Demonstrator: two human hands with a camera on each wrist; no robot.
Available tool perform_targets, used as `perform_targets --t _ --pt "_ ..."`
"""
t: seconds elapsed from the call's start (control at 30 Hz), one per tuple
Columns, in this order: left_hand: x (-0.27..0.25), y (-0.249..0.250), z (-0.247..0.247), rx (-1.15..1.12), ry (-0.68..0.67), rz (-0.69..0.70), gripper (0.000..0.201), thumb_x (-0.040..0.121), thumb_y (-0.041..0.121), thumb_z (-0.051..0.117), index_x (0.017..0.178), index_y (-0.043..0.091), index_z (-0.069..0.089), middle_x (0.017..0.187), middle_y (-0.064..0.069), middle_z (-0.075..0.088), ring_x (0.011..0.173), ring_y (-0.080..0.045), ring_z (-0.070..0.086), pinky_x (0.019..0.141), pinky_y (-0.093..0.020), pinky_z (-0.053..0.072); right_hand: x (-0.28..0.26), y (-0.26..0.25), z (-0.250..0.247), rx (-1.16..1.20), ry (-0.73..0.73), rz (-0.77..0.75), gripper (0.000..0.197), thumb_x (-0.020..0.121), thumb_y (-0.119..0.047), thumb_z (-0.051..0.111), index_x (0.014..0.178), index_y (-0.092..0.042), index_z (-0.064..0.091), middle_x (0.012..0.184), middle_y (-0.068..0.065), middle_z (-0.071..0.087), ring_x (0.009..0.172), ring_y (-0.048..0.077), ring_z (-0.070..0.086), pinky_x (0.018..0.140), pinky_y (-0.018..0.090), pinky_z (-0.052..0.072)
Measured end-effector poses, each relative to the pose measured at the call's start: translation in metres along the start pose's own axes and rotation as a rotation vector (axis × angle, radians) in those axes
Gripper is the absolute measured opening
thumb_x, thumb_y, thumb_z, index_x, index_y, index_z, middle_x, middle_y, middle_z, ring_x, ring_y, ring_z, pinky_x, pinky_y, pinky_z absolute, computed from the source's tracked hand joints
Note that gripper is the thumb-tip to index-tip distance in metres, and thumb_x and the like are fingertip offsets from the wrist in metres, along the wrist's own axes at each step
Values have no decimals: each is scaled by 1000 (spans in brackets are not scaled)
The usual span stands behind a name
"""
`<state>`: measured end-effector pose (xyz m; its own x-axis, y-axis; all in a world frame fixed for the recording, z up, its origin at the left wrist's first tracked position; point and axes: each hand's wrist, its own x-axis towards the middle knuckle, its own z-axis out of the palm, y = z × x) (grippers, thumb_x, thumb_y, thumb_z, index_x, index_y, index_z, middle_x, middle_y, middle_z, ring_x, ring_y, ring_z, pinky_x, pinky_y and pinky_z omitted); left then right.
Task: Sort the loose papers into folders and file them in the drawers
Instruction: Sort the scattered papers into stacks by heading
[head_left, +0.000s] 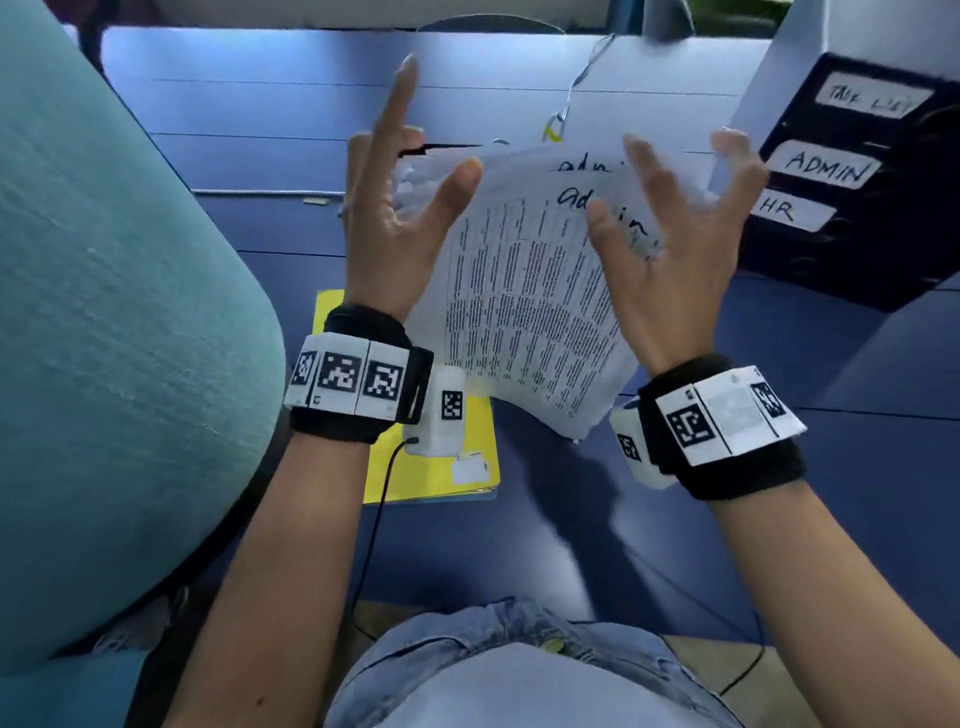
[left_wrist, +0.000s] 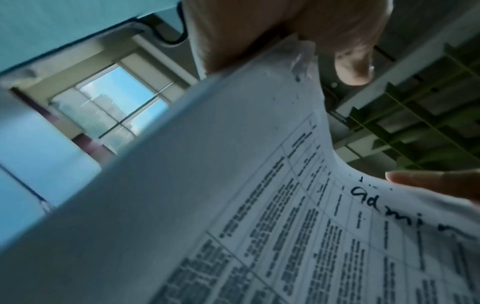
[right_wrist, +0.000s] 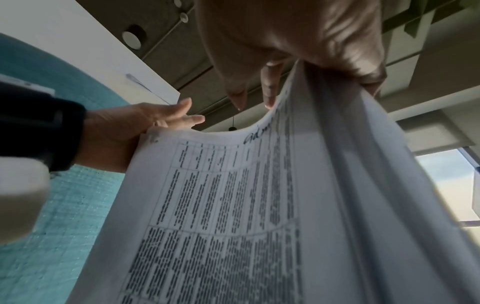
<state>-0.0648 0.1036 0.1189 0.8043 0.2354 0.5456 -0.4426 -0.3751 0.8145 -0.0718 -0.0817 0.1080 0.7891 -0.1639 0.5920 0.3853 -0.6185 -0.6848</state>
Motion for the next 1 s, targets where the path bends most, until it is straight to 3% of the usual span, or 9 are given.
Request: perform_targets --t 0.07,0.2,0.43,0.57,0.63,0.7,0.8,0.9,1.0 --pt "1 -3 2 78 -72 24 67 84 50 54 137 12 42 99 13 37 93 6 45 83 -5 36 1 -4 -1 -117 -45 24 46 83 -43 58 126 -27 57 136 17 31 116 19 34 101 41 39" --pt "4 -9 1 107 -64 5 38 91 24 55 127 13 49 92 13 36 89 22 44 81 3 31 6 -10 -7 -192 -118 32 58 84 -46 55 139 -37 38 136 14 29 112 23 36 98 40 34" --pt "11 -10 3 83 53 -41 22 91 24 53 111 20 60 82 16 47 80 15 50 75 -4 35 18 -2 -8 -347 -202 56 44 92 -49 43 133 -33 48 136 11 31 113 30 42 95 36 31" --pt "10 -11 -1 22 92 -99 22 86 30 48 101 24 64 82 15 52 75 14 50 72 -5 35 13 18 -8 -66 -103 83 46 92 -38 51 134 -18 50 128 9 35 114 14 41 99 22 36" --pt "8 -15 -4 -101 98 -170 33 79 48 49 100 25 57 90 11 53 77 11 48 72 -7 37 7 35 -7 221 -21 121 49 90 -34 56 132 -9 46 122 5 38 115 5 43 99 13 35" --pt "-2 -20 -5 -184 53 -243 69 65 68 59 113 19 45 107 1 49 97 -5 47 79 -13 41 -2 48 -6 539 -74 313 52 88 -34 59 131 -15 37 131 7 45 125 11 44 109 30 36" --pt "-24 -36 1 -273 -70 -434 104 53 47 83 130 -1 33 118 -11 53 103 -12 56 83 -22 52 -19 53 2 604 -238 542 37 93 -10 54 124 -18 36 120 0 55 111 11 56 100 31 45" --pt "-31 -36 13 -176 -7 -540 53 70 10 78 117 -3 54 90 5 63 73 2 65 70 -19 56 -21 55 8 455 -154 523 30 91 -3 54 119 -8 47 107 -1 59 100 13 59 94 36 50" --pt "-21 -31 13 -186 89 -454 24 75 3 72 95 10 60 75 15 67 67 2 63 65 -16 51 -12 49 1 492 -47 412 29 89 -3 56 117 -5 50 102 -7 61 94 3 61 91 32 51"
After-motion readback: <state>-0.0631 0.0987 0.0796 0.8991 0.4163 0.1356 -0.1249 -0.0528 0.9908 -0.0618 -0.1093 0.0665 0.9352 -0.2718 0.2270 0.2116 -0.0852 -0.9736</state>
